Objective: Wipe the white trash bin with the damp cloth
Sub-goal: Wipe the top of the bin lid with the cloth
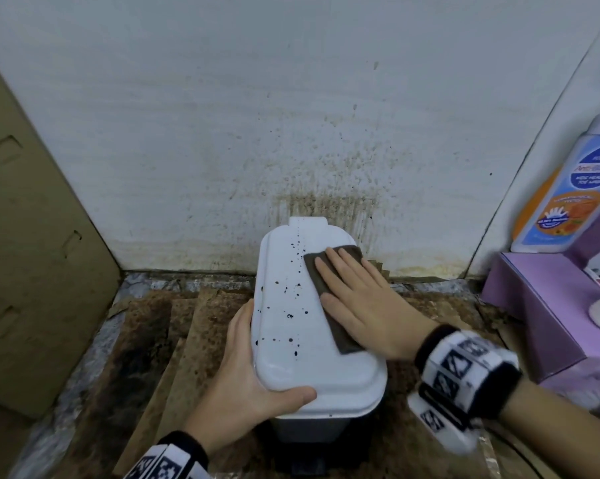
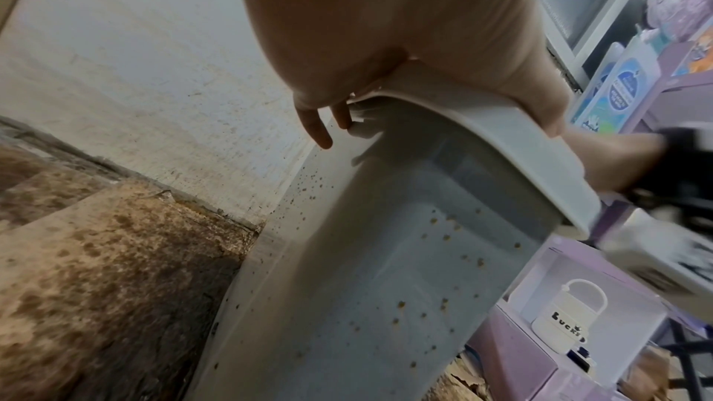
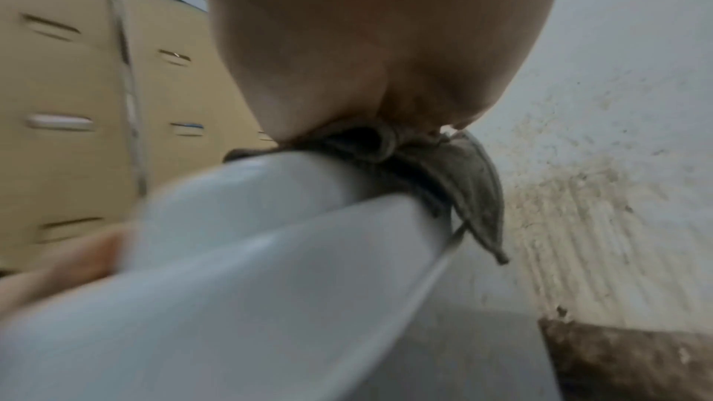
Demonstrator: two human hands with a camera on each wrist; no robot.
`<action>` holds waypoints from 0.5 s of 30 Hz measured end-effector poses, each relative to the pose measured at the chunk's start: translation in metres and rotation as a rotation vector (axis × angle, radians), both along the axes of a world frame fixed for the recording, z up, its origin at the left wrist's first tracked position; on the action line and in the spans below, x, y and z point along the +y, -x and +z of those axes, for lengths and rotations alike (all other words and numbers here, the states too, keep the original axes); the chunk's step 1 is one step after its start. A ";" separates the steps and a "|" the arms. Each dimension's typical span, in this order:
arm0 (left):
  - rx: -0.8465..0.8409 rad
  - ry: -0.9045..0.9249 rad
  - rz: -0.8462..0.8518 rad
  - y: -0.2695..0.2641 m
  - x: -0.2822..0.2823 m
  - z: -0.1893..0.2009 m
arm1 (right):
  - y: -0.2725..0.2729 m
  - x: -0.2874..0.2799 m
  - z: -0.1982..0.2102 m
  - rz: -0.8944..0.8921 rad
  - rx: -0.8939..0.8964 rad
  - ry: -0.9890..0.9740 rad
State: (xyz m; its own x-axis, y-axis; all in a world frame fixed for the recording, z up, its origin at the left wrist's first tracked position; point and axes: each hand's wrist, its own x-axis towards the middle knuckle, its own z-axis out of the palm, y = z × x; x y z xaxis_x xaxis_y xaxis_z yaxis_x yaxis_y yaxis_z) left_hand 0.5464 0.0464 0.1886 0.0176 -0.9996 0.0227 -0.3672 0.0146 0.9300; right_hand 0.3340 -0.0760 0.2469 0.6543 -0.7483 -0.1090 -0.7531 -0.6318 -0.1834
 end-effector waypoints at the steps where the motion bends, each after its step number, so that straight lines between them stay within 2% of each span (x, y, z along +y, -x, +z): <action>1: 0.005 -0.001 -0.001 0.000 0.000 0.001 | -0.005 -0.016 0.002 -0.007 0.015 -0.014; 8: 0.013 -0.012 -0.008 -0.003 -0.003 0.002 | -0.034 -0.100 0.004 -0.019 0.151 0.009; 10: -0.024 -0.021 -0.021 -0.005 -0.003 0.002 | -0.033 -0.102 0.003 -0.004 0.160 0.012; 15: -0.065 -0.016 -0.017 -0.006 -0.003 0.001 | -0.022 -0.078 -0.001 -0.022 0.055 0.004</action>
State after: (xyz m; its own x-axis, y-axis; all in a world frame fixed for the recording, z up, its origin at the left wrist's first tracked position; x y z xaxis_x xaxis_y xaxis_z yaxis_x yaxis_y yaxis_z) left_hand 0.5520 0.0438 0.1900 -0.0004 -1.0000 0.0075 -0.4268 0.0070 0.9043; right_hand 0.3557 -0.1545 0.2464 0.6308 -0.7630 -0.1411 -0.7757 -0.6156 -0.1391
